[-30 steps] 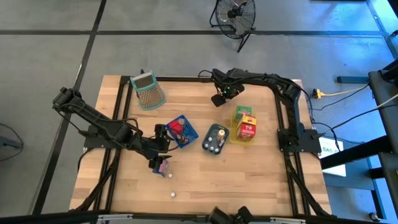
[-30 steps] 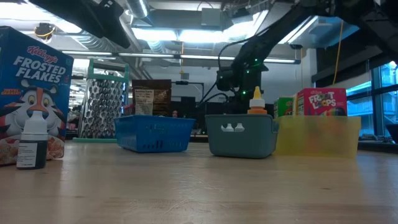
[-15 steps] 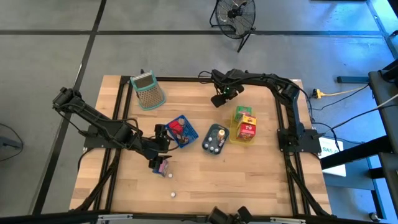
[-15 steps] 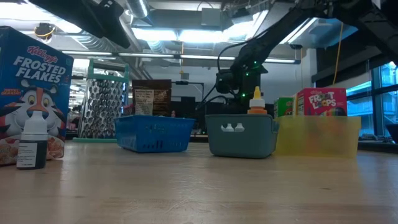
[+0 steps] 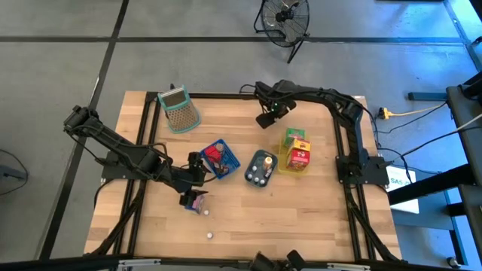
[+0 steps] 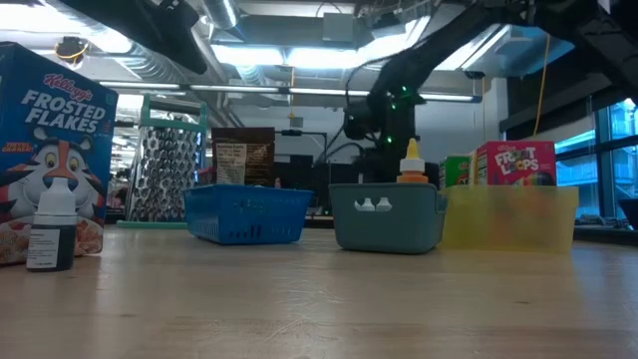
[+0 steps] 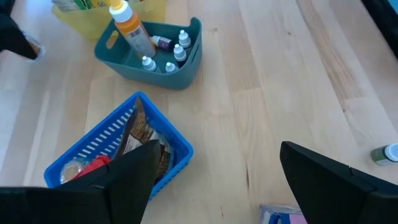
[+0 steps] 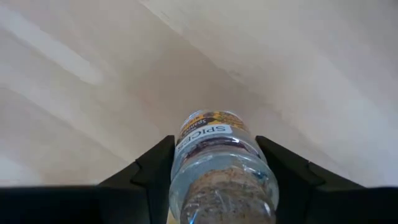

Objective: Pick & Place Kitchen Items
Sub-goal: Put the brown seasoning bottle into the blue bin

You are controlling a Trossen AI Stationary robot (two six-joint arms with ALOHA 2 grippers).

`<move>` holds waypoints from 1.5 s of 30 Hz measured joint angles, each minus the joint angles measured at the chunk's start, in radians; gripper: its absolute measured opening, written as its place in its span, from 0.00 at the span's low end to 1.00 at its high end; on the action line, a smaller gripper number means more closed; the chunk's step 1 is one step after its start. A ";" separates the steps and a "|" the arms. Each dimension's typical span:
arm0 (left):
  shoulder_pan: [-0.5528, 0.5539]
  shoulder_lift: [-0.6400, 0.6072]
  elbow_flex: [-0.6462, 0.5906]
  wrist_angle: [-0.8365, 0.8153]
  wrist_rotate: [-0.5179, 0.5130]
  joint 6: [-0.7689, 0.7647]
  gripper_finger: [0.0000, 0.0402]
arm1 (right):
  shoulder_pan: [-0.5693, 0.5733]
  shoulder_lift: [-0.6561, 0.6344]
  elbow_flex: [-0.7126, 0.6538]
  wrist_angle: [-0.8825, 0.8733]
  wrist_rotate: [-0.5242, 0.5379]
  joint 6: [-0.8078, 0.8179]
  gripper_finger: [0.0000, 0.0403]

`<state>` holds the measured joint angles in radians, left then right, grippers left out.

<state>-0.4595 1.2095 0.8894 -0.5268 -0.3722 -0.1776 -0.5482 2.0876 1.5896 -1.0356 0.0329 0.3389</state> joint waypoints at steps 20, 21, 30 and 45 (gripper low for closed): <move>-0.013 0.000 0.000 -0.023 -0.213 0.000 0.82 | 0.280 -0.001 0.540 -0.442 0.150 -0.029 0.48; -0.013 0.000 0.000 -0.023 -0.213 -0.001 0.82 | 0.303 -0.001 0.562 -0.451 0.150 -0.029 0.48; -0.003 0.000 0.000 0.075 -0.263 0.012 0.82 | 0.529 -0.002 0.706 -0.458 0.148 -0.052 0.48; 0.003 0.080 0.001 0.490 -0.272 0.183 0.82 | 0.775 -0.003 0.747 -0.304 0.184 -0.101 0.48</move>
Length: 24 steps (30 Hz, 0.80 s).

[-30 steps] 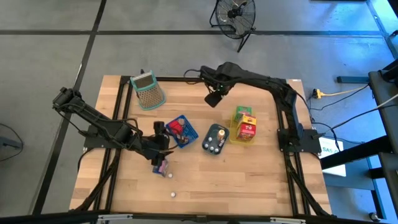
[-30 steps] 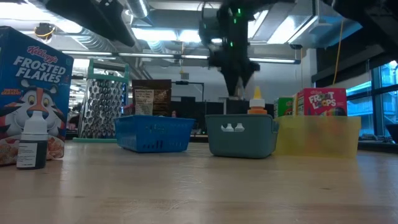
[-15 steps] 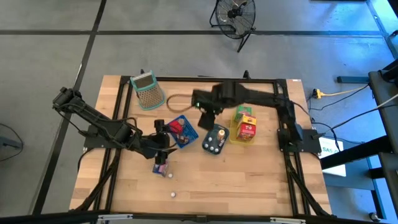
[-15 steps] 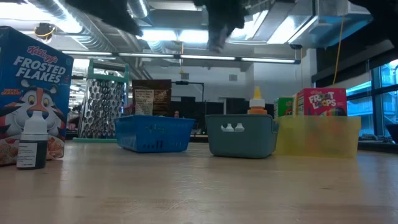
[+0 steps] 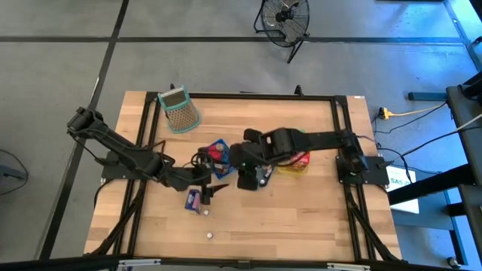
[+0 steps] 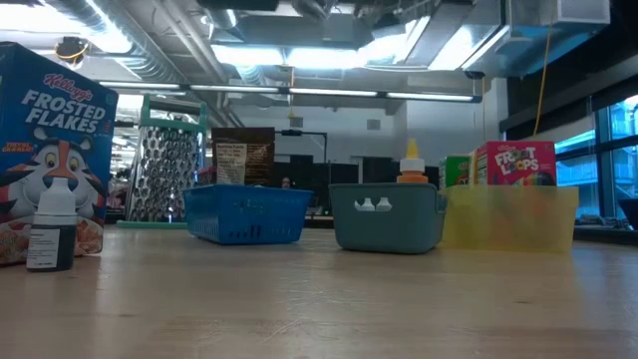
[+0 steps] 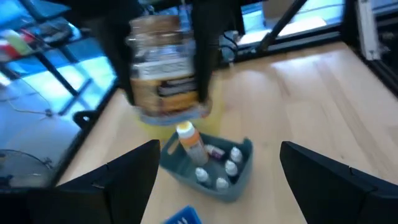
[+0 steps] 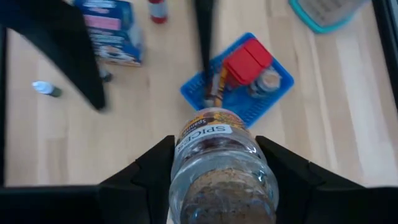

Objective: Pick & Place Kitchen Items
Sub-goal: Put the brown seasoning bottle into the blue bin

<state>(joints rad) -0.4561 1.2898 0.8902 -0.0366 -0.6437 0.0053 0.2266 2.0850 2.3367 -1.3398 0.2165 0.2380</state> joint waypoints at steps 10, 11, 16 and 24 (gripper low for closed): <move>-0.092 0.130 0.000 0.207 -0.482 0.440 0.78 | 0.050 0.000 0.000 0.023 0.034 0.016 0.48; -0.100 0.141 0.000 0.225 -0.480 0.464 0.78 | 0.050 0.000 0.000 0.028 0.035 0.017 0.48; -0.114 0.212 0.000 0.364 -0.559 0.633 0.75 | 0.048 0.000 0.000 0.063 0.035 0.023 0.48; -0.131 0.254 0.000 0.487 -0.651 0.819 0.70 | 0.034 0.000 0.000 0.141 0.032 0.038 0.48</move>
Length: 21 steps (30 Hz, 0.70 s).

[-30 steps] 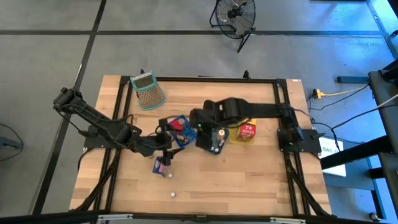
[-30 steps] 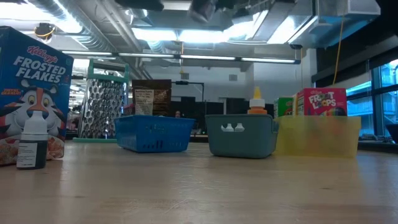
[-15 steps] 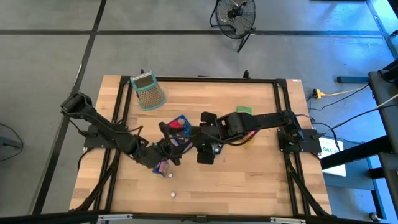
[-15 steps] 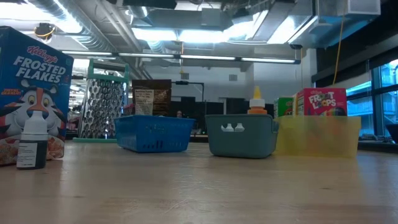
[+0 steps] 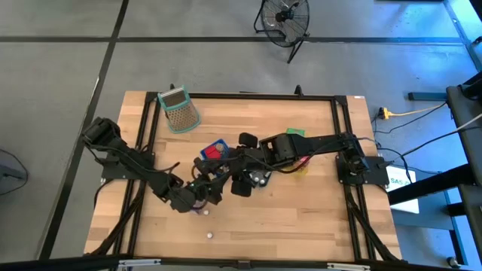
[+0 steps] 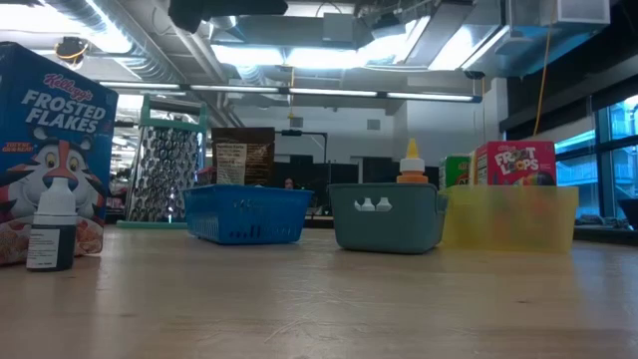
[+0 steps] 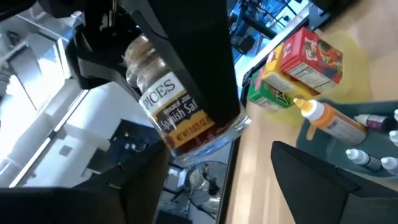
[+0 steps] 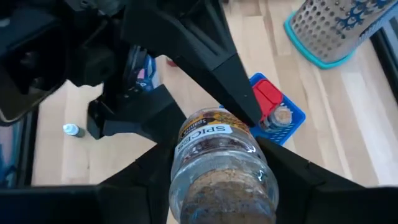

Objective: Pick & Place Kitchen Items
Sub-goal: Put the brown seasoning bottle into the blue bin

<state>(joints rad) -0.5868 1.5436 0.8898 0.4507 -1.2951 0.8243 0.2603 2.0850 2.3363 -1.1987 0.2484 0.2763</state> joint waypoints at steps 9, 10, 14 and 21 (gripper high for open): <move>-0.013 -0.008 0.000 0.129 -0.023 0.121 0.65 | -0.012 0.000 0.000 0.041 -0.013 0.012 0.48; -0.011 -0.009 0.000 0.135 -0.022 0.123 0.65 | -0.011 0.000 0.000 0.048 -0.014 0.012 0.48; 0.000 -0.009 0.000 0.185 -0.013 0.147 0.64 | -0.011 0.000 0.000 0.070 -0.015 0.014 0.48; 0.000 -0.008 0.000 0.264 0.000 0.159 0.64 | -0.011 0.001 0.000 0.092 -0.014 0.023 0.48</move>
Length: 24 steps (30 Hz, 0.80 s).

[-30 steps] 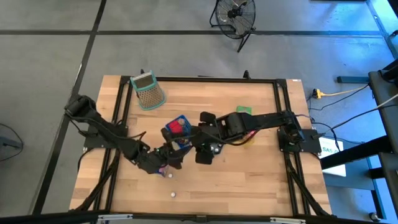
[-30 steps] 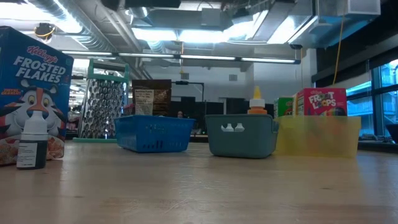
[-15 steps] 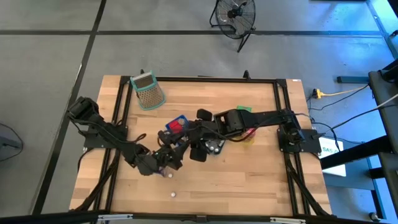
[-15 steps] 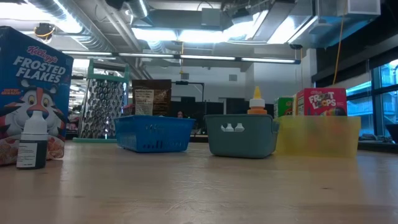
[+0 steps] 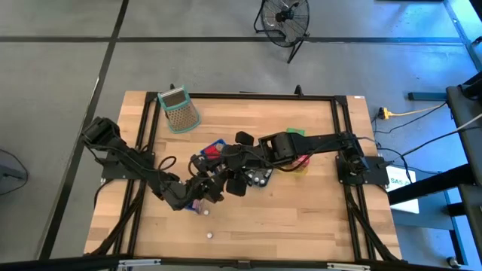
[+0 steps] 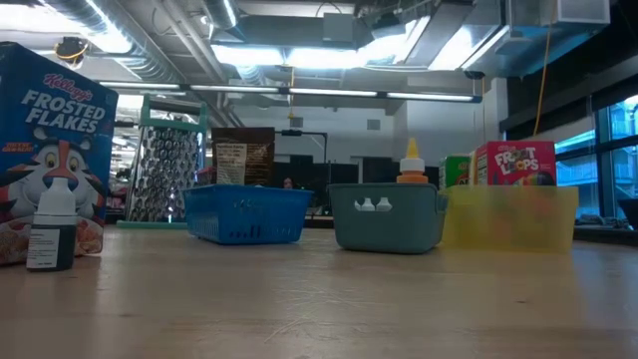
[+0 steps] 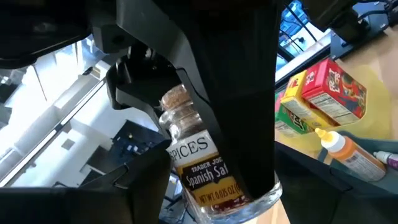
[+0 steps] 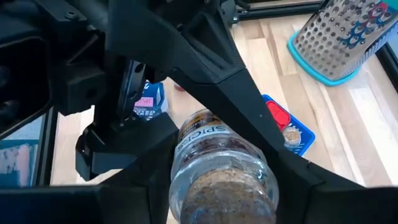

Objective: Pick & Place Kitchen Items
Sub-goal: Put the brown seasoning bottle into the blue bin

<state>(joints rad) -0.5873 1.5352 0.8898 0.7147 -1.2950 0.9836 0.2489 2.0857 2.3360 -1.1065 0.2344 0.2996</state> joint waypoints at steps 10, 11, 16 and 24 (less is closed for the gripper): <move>0.000 0.000 0.000 0.000 -0.004 -0.003 0.64 | 0.000 0.000 0.000 -0.001 0.000 0.000 0.48; 0.000 0.000 0.000 0.001 -0.004 -0.004 0.64 | 0.000 0.000 0.000 -0.001 0.000 0.000 0.48; 0.000 0.000 0.000 0.002 -0.011 -0.006 0.59 | 0.000 0.000 0.000 -0.001 0.001 -0.001 0.48; 0.000 0.000 0.000 0.003 -0.024 -0.007 0.50 | 0.000 0.000 0.000 -0.002 0.001 -0.001 0.48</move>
<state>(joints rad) -0.5877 1.5352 0.8898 0.7174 -1.3190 0.9769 0.2493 2.0857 2.3360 -1.1084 0.2359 0.2989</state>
